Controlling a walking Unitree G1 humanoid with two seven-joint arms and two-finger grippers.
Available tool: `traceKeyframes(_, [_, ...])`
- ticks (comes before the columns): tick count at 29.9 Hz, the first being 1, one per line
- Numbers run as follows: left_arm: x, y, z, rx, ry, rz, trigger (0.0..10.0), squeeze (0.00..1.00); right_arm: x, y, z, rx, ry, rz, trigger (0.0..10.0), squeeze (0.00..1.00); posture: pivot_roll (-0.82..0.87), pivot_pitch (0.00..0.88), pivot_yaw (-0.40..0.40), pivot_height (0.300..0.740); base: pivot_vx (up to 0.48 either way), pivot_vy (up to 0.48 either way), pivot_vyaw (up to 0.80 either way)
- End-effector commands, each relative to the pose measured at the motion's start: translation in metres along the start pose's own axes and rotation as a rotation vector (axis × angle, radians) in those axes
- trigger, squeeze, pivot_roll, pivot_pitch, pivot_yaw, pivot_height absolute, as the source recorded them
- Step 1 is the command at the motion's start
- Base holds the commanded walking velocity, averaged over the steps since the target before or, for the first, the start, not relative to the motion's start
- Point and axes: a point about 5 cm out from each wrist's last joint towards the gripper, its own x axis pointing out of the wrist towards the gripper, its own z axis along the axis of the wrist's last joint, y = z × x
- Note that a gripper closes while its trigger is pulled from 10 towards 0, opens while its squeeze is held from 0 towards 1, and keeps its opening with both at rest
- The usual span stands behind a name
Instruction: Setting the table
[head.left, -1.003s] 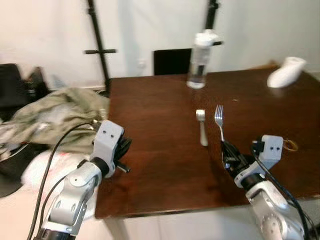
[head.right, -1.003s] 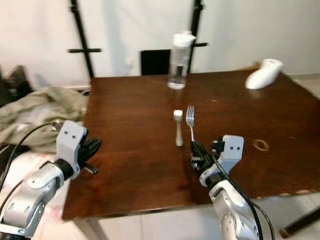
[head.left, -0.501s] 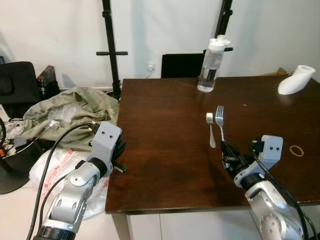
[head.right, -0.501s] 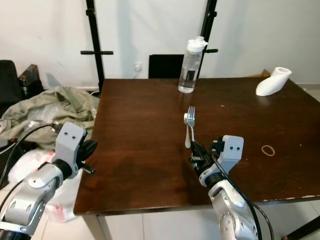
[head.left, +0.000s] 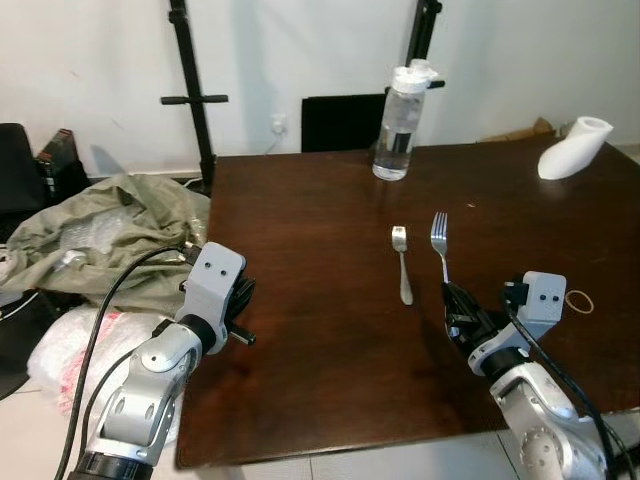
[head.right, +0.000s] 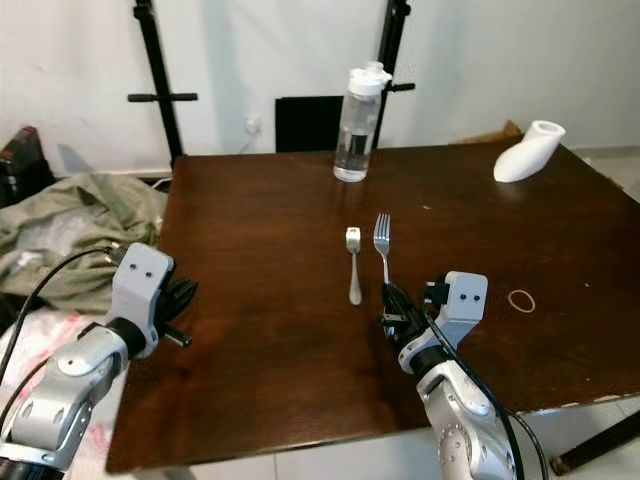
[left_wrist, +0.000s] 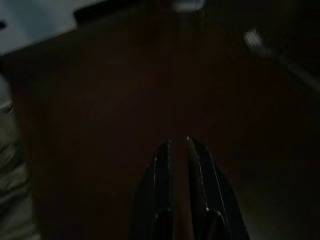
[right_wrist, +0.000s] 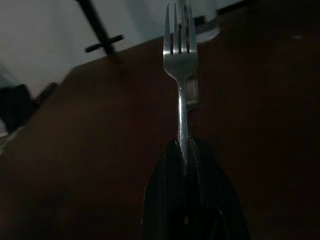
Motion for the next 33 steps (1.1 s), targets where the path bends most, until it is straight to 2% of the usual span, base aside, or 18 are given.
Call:
traceKeyframes(1, [-0.003,0.003,-0.003,-0.005,0.012,0.002,10.0,0.0,0.001,0.002,0.001,0.005,-0.005,0.002,10.0,0.0,0.07,0.088,0.066,0.74,0.0,0.0,0.0])
traceKeyframes(19, [-0.003,0.0,-0.001,-0.024,0.007,-0.009,10.0,0.0,0.0,0.002,0.001,0.006,-0.002,0.003,10.0,0.0,0.07,0.091,0.065,0.74,0.0,0.0,0.0])
traceKeyframes(24, [-0.003,0.002,-0.002,-0.023,0.012,0.002,10.0,0.0,0.001,0.002,-0.002,-0.008,0.034,0.012,10.0,0.0,0.07,0.092,0.065,0.74,0.0,0.0,0.0])
traceKeyframes(29, [-0.006,0.016,0.001,0.001,0.018,0.032,10.0,0.0,0.005,0.006,-0.009,-0.059,0.137,0.062,10.0,0.0,0.08,0.105,0.06,0.74,0.0,0.0,0.0])
traceKeyframes(33, [-0.013,0.039,0.012,0.036,0.018,0.005,10.0,0.0,0.02,0.014,-0.017,-0.055,0.214,0.088,10.0,0.0,0.1,0.116,0.056,0.74,0.0,0.0,0.0])
